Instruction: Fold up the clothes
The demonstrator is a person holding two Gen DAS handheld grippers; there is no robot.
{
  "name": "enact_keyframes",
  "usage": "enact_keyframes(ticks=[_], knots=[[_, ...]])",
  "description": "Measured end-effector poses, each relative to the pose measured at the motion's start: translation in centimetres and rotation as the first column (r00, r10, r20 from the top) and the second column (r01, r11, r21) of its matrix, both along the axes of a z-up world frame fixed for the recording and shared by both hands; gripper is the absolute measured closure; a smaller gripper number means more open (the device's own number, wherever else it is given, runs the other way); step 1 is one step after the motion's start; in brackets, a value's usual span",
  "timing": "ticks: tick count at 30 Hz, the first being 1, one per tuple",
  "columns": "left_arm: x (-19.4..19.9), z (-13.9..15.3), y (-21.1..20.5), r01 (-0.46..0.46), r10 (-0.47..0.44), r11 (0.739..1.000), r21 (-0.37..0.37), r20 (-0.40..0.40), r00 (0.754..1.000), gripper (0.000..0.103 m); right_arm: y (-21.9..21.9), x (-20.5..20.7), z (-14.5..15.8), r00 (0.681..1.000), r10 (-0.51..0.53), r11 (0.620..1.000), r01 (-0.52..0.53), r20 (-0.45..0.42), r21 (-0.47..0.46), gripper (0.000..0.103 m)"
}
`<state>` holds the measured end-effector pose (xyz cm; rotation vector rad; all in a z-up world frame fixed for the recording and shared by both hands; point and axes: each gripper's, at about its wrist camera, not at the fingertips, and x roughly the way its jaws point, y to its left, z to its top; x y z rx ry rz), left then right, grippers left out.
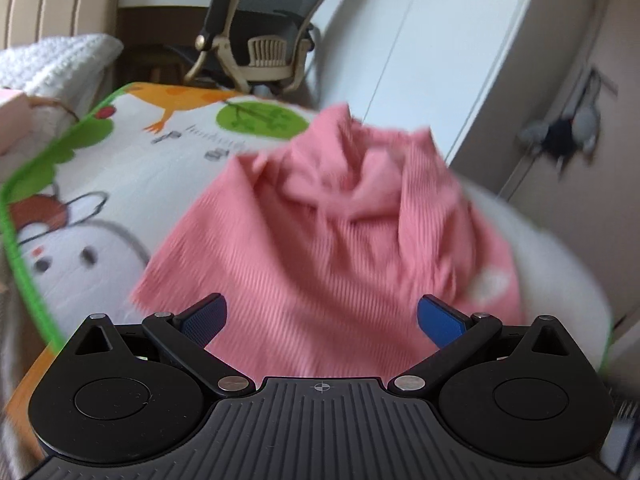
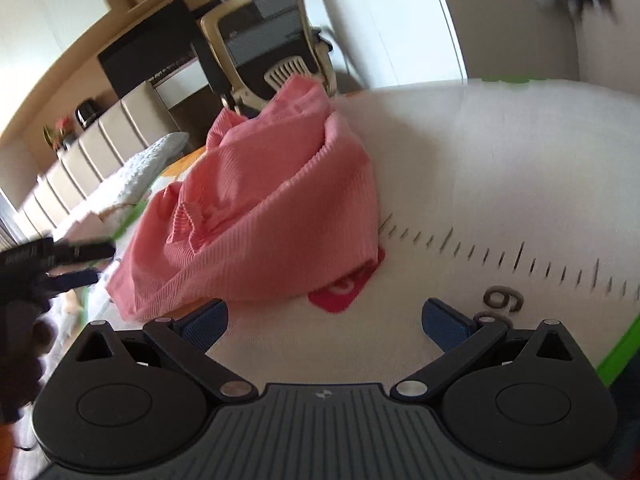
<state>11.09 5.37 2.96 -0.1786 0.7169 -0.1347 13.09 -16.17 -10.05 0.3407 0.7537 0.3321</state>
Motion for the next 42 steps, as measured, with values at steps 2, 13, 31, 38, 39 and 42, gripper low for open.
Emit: enact_keyframes(ticks=[2, 13, 31, 38, 39, 42], knots=[[1.9, 0.3, 0.6, 0.019, -0.019, 0.999, -0.031, 0.009, 1.000, 0.000, -0.2, 0.2, -0.2, 1.000, 0.006, 1.000, -0.006, 0.002, 0.020, 0.000], [11.9, -0.6, 5.0, 0.023, -0.027, 0.997, 0.074, 0.053, 0.998, 0.000, 1.2, 6.3, 4.2, 0.993, 0.122, 0.987, -0.122, -0.006, -0.108, 0.000], [10.6, -4.4, 1.7, 0.289, -0.297, 0.951, -0.110, -0.061, 0.953, 0.000, 9.6, 18.2, 0.2, 0.920, 0.390, 0.912, -0.383, 0.026, -0.146, 0.000], [1.1, -4.5, -2.5, 0.442, -0.466, 0.877, -0.188, -0.112, 0.878, 0.000, 2.9, 9.5, 0.9, 0.902, 0.430, 0.894, -0.432, -0.044, -0.118, 0.000], [-0.2, -4.5, -2.8, 0.446, -0.472, 0.874, -0.192, -0.117, 0.874, 0.000, 1.9, 8.3, 0.8, 0.907, 0.419, 0.900, -0.422, -0.049, -0.111, 0.000], [-3.1, -4.8, -3.0, 0.439, -0.462, 0.881, -0.175, -0.123, 0.878, 0.000, -0.5, 4.6, 0.4, 0.927, 0.375, 0.924, -0.376, -0.028, -0.074, 0.000]])
